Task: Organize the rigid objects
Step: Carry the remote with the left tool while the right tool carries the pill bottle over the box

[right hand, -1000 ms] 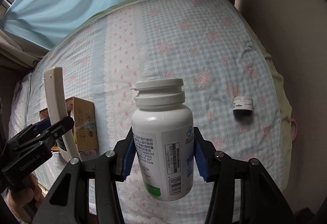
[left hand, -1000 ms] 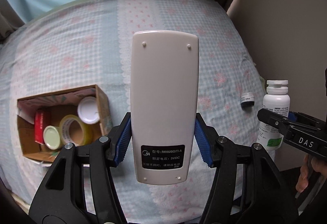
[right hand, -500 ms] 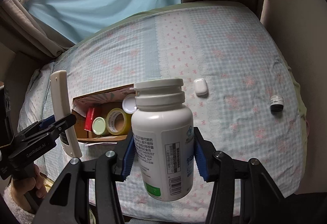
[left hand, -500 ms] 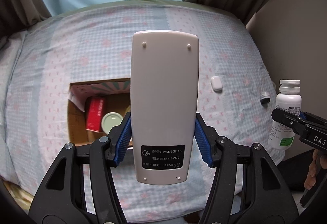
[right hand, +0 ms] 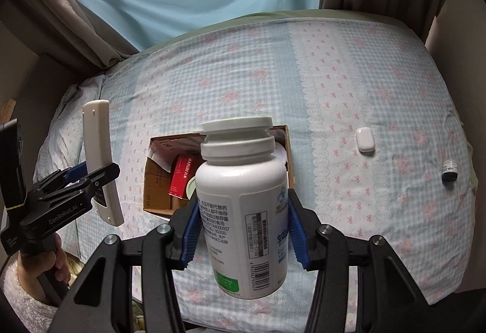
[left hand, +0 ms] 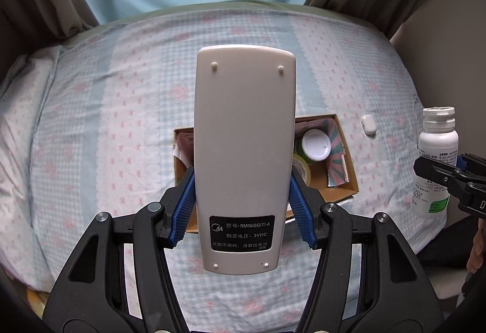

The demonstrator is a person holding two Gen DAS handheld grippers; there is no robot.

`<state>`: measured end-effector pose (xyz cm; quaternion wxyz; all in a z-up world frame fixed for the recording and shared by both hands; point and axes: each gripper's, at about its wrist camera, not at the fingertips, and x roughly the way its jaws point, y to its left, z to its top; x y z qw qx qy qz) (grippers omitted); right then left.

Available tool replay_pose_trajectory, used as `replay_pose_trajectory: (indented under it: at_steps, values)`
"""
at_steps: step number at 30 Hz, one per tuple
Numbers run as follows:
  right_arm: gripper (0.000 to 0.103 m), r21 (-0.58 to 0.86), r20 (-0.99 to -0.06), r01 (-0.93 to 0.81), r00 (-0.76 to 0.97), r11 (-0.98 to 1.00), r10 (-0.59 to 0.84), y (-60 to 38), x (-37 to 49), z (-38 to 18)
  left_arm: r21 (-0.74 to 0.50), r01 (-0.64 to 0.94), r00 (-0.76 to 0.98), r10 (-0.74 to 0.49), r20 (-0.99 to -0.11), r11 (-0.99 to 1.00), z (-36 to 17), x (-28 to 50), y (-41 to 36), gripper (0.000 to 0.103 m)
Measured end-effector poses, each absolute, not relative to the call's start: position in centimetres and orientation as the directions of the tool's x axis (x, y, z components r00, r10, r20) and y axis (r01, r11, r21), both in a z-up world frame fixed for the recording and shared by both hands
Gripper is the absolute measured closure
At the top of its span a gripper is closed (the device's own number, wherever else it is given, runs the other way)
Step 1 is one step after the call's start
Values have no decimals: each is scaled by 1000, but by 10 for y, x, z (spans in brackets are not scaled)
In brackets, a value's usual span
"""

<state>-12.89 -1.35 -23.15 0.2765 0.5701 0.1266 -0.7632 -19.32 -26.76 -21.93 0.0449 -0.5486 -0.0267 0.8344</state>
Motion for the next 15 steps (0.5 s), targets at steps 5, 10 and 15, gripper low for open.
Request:
replay_pose_trajectory:
  at_steps: [5, 10, 15]
  values:
    - [56, 80, -955, 669, -160, -739, -249, -48, -130, -255, -39, -97, -367, 72, -928, -995, -242, -204, -270, 48]
    - [56, 54, -977, 721, -106, -691, -187, -72, -144, -290, -21, -153, -315, 69, -947, -988, -275, -220, -264, 48]
    - [56, 44, -992, 739, -48, -672, -117, -86, -161, -329, -1, -216, -237, 54, -970, -976, -318, -238, -251, 48]
